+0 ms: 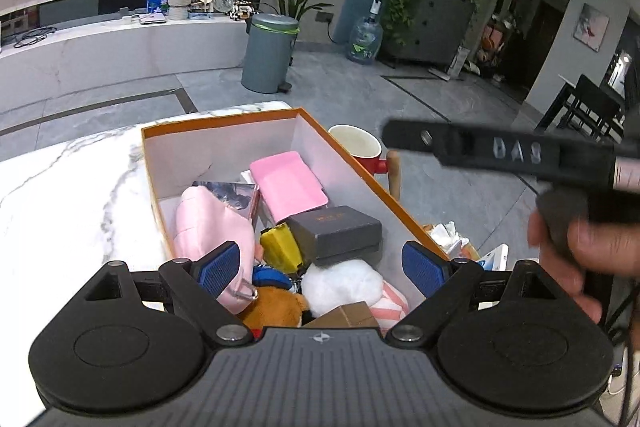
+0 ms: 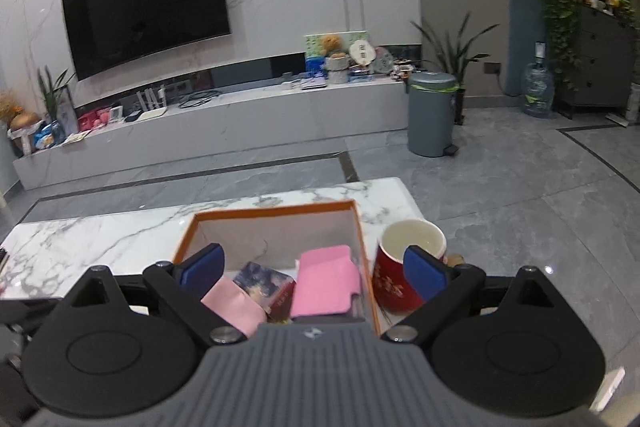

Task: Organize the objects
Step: 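Withdraw both tools up from the filled orange box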

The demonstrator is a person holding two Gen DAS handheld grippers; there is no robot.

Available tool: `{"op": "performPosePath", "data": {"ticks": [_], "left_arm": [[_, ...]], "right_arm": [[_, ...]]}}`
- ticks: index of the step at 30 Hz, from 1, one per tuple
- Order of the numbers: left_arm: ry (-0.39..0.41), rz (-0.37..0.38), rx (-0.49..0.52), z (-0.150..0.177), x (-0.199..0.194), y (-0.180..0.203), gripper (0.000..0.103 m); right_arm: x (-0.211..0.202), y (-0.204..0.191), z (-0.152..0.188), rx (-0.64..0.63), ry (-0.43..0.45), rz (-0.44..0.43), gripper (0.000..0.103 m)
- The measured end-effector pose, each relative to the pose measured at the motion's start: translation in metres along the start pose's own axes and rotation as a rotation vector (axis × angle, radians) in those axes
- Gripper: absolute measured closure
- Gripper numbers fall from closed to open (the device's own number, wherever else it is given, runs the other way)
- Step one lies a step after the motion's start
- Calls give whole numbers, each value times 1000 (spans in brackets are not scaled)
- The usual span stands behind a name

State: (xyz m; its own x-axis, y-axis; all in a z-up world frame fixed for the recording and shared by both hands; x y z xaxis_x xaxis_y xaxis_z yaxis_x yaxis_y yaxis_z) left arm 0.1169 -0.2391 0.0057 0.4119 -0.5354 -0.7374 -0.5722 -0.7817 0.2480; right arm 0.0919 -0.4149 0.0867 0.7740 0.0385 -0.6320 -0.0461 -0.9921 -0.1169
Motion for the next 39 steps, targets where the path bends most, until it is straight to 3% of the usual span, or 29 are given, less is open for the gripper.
{"op": "performPosePath", "data": {"ticks": [8, 16, 22, 25, 28, 32, 39], "left_arm": [[21, 13, -33, 14, 6, -13, 0], [123, -96, 82, 32, 2, -13, 0], [101, -140, 22, 46, -6, -20, 0], [133, -183, -58, 51, -15, -28, 0], [116, -188, -129, 49, -18, -35, 0], [90, -250, -136, 45, -16, -37, 0], [54, -307, -171, 48, -6, -40, 0]], "right_arm": [[8, 9, 43, 104, 25, 18, 7], [24, 1, 75, 104, 54, 32, 7], [24, -5, 82, 28, 91, 68, 6], [23, -5, 85, 35, 91, 51, 6], [20, -6, 87, 28, 95, 48, 5], [17, -11, 89, -2, 101, 39, 4], [28, -12, 94, -15, 30, 32, 4]]}}
Point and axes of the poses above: each gripper's, at about its wrist camera, not at the fingertips, and x roughly the way its jaws point, y to its right, z to its underside, the point moved 4 cm from there along x, roughly the way its jaws point, and after that the axes turned 9 degrees about -y, right-handed, at the moved point
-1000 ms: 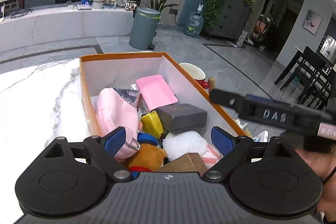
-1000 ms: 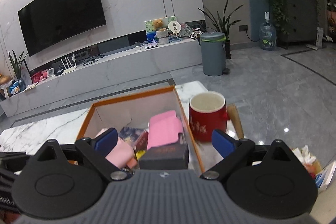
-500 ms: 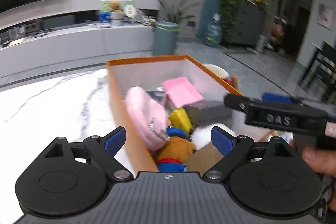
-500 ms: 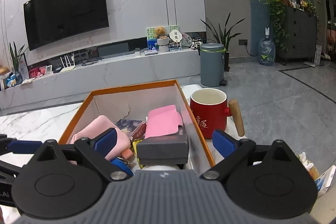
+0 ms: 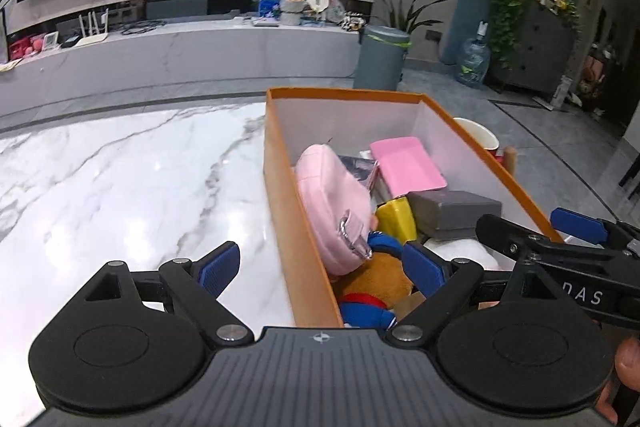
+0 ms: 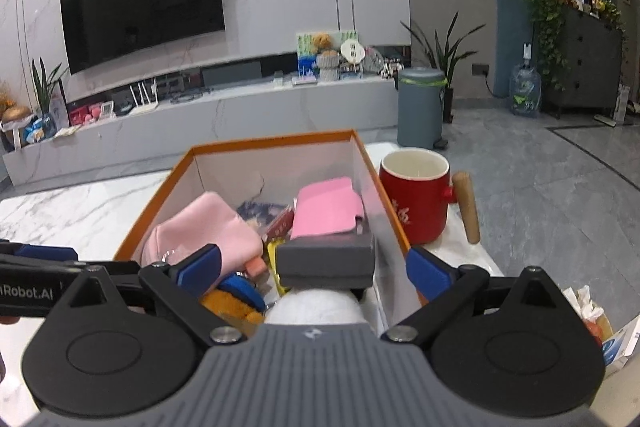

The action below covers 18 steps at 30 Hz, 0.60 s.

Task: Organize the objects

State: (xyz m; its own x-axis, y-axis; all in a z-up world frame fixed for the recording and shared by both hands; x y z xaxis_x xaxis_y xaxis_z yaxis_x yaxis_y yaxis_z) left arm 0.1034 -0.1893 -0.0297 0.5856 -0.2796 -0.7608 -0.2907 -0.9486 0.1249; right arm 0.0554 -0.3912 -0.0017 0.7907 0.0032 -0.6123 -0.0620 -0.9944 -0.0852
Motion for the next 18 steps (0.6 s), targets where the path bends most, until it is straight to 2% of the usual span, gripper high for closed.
{"op": "performPosePath", "data": {"ticks": [9, 18], "left_arm": [[-44, -54, -15, 8, 8, 0, 0], [-50, -65, -25, 9, 9, -2, 0]], "right_arm": [[5, 1, 3, 3, -24, 14, 4], [6, -2, 5, -14, -37, 20, 4]]}}
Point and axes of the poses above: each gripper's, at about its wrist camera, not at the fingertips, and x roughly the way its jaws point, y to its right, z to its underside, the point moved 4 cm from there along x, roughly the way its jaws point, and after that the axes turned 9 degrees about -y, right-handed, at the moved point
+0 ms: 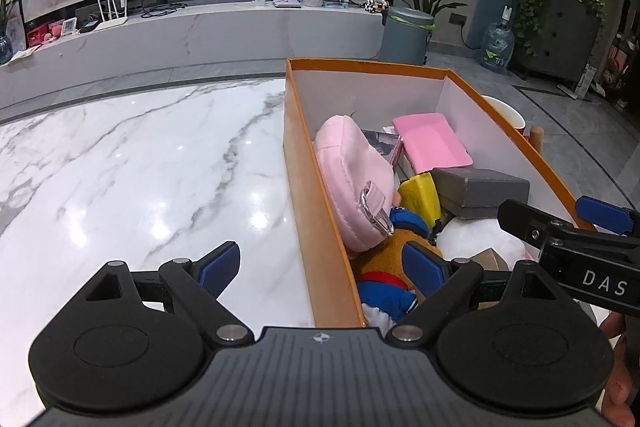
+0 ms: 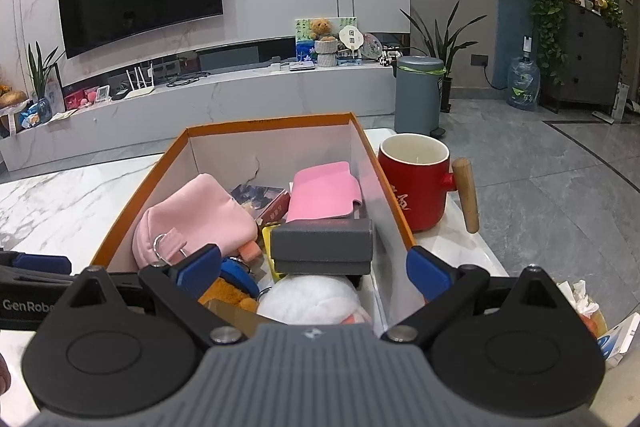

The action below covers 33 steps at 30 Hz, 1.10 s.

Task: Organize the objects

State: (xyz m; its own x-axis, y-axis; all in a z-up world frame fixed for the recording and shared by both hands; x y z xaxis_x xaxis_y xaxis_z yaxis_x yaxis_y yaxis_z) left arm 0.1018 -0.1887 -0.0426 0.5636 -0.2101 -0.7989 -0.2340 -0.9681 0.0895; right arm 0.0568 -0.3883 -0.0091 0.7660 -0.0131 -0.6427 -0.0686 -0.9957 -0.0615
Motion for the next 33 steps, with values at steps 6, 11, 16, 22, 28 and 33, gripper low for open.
{"op": "performPosePath", "data": {"ticks": [6, 11, 16, 22, 28, 33], "left_arm": [[-9, -2, 1, -1, 1, 1, 0], [-10, -4, -1, -1, 1, 1, 0], [-12, -4, 10, -2, 1, 2, 0], [3, -12, 28, -2, 0, 3, 0], [-7, 7, 2, -2, 1, 0, 0], [-5, 5, 3, -3, 2, 3, 0]], "right_arm": [[-2, -1, -1, -10, 7, 7, 4], [-1, -3, -1, -15, 3, 0, 2], [-2, -3, -1, -17, 7, 4, 1], [-3, -1, -1, -10, 9, 4, 1], [-3, -3, -1, -20, 7, 14, 1], [-4, 0, -2, -13, 11, 17, 1]]}}
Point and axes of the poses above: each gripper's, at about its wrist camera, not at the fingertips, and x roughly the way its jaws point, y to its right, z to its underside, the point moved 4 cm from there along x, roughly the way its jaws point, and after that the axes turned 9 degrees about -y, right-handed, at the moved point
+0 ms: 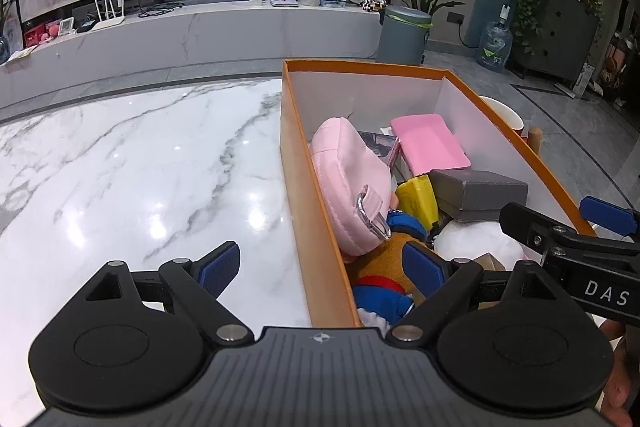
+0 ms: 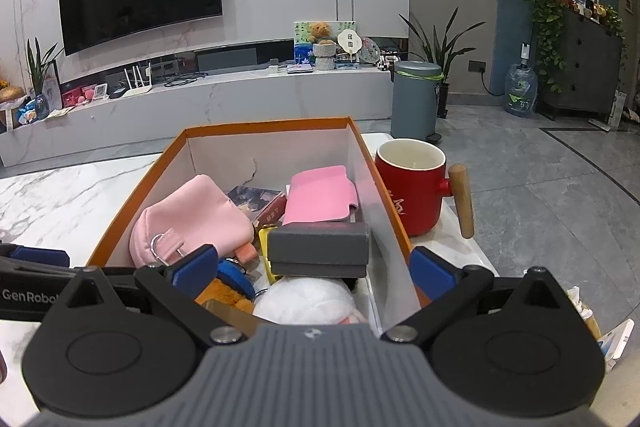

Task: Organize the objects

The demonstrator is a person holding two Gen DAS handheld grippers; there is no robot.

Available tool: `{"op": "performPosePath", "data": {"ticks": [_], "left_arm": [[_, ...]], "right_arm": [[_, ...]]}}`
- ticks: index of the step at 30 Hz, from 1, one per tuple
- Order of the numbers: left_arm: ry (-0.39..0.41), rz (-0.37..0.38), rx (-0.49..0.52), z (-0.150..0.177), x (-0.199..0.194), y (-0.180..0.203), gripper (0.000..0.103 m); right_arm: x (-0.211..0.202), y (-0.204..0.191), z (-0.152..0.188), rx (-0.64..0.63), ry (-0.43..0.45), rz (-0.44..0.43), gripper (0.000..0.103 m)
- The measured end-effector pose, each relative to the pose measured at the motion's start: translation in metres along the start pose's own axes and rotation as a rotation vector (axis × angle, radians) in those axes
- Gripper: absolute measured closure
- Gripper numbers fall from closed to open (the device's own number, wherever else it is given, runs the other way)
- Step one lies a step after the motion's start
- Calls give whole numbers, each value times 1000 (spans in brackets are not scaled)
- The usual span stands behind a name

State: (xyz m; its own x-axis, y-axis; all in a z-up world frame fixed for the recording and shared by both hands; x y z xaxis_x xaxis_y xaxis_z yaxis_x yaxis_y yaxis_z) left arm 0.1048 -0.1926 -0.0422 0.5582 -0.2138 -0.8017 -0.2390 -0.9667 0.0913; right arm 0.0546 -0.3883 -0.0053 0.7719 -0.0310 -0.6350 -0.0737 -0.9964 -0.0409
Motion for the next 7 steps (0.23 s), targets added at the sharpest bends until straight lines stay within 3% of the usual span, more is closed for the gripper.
{"op": "performPosePath", "data": {"ticks": [7], "left_arm": [[15, -5, 13, 0, -1, 3, 0]], "right_arm": [[0, 2, 0, 4, 7, -9, 1]]}}
Point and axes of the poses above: each gripper's, at about its wrist camera, not at the fingertips, and x roughly the way its jaws point, y to its right, z to its underside, the point moved 4 cm from there along x, roughly the way its jaws point, and after that the axes turned 9 degrees about -y, right-handed, at the moved point
